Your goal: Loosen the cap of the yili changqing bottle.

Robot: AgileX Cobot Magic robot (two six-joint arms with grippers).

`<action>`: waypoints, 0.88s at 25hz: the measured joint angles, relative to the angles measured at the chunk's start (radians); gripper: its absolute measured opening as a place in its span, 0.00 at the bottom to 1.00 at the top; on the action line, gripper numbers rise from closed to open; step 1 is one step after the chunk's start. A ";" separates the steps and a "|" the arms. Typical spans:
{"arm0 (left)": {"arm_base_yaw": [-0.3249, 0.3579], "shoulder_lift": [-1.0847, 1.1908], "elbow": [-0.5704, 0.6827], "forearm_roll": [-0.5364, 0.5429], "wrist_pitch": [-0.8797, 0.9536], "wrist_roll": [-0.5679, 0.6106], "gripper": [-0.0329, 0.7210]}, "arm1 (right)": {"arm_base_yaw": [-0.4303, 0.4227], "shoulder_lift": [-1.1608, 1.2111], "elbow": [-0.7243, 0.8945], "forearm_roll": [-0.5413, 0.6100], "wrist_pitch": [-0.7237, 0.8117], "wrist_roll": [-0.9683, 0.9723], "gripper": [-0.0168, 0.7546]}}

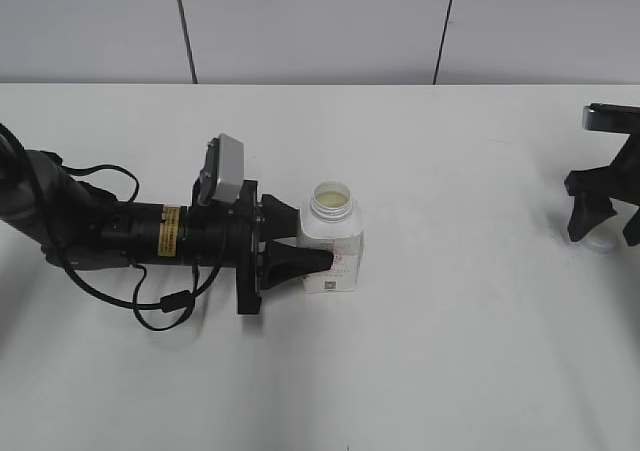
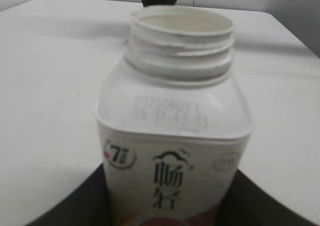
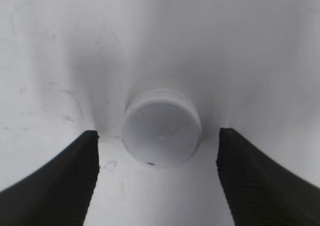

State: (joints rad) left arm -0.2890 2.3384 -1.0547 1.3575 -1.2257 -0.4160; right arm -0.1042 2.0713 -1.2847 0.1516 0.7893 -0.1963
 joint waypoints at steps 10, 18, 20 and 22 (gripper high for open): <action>0.000 0.000 0.000 0.006 0.005 -0.004 0.62 | 0.000 0.000 -0.067 0.042 0.090 0.000 0.77; 0.000 -0.007 0.000 0.015 0.014 -0.019 0.83 | 0.000 0.000 -0.068 0.048 0.135 0.000 0.77; 0.000 -0.021 0.000 0.017 0.015 -0.027 0.83 | 0.000 -0.003 -0.068 0.058 0.150 0.000 0.77; 0.000 -0.037 0.000 0.032 0.015 -0.049 0.83 | 0.000 -0.016 -0.068 0.074 0.164 0.000 0.77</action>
State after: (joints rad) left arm -0.2890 2.3010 -1.0547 1.3892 -1.2105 -0.4653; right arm -0.1042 2.0550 -1.3527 0.2254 0.9531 -0.1963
